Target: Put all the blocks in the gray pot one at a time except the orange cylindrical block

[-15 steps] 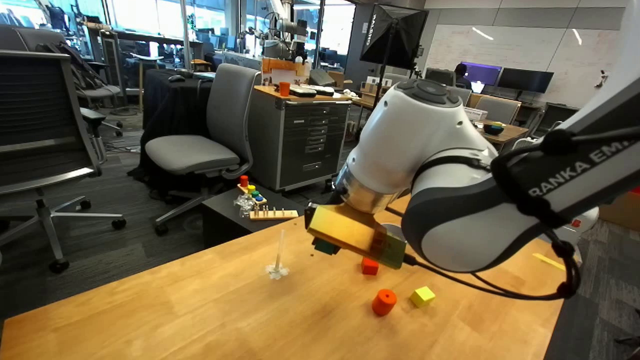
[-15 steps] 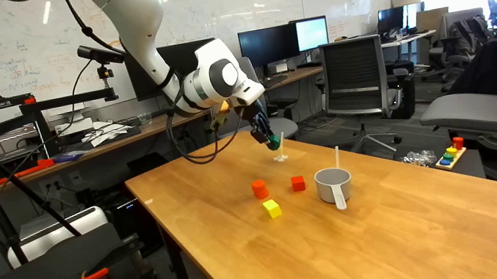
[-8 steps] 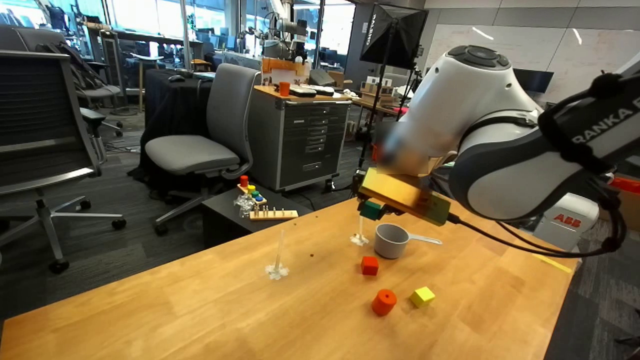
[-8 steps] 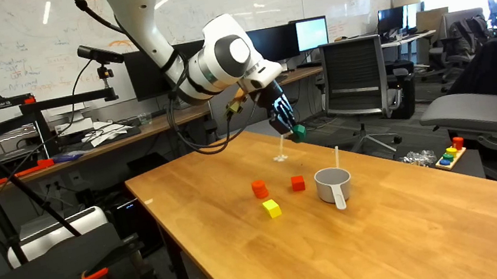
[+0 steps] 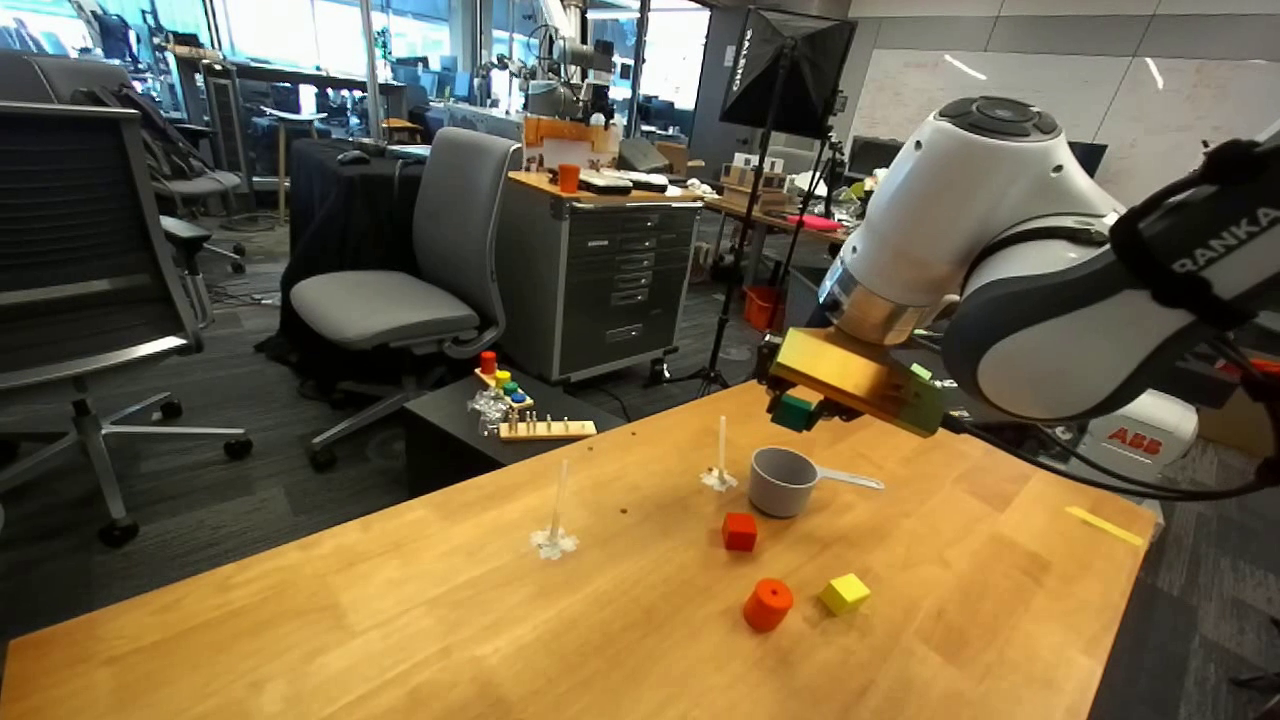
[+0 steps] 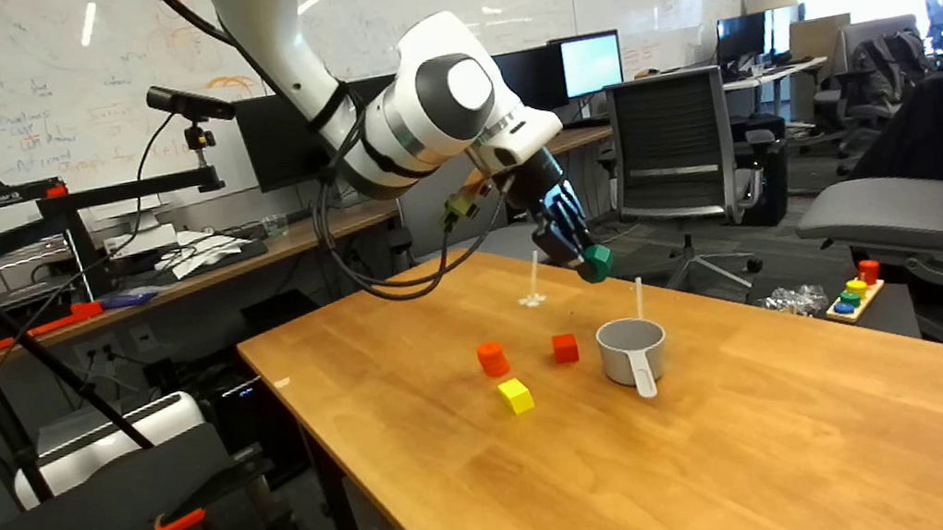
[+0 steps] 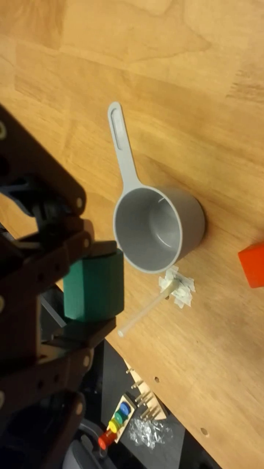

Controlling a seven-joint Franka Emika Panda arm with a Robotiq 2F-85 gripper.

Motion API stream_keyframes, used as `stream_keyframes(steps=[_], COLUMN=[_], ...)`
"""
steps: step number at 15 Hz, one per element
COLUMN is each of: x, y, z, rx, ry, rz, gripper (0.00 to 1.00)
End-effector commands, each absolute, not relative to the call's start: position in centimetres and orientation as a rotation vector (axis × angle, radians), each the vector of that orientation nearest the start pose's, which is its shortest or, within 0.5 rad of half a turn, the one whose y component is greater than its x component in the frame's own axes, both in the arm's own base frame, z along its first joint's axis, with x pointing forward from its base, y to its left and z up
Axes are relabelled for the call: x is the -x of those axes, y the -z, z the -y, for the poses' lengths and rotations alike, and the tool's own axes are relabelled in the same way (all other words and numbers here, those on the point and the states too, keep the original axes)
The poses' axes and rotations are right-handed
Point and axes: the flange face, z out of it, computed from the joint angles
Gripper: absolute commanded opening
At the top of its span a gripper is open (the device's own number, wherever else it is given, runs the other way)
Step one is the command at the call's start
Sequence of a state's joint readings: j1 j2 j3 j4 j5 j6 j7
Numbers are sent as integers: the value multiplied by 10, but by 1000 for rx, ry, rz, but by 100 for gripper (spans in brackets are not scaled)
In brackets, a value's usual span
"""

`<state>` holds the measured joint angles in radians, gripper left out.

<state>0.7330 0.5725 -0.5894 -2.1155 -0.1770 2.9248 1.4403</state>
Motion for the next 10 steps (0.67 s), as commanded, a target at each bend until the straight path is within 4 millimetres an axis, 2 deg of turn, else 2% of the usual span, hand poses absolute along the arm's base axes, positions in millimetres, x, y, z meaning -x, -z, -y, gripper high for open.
stream_keyframes(steps=[1,6,7,9,10], x=[-586,-582,-583,-585,-586], y=[-208,-200,-201,-202,-203], z=[-93,-70,-67,-64,-64], rx=[2683,2669,2667,2660,2659], ry=[703,681,678,679,687], rz=[-1547,-1620,-1625,-1630,-1621], gripper=[20,20,30,71,76])
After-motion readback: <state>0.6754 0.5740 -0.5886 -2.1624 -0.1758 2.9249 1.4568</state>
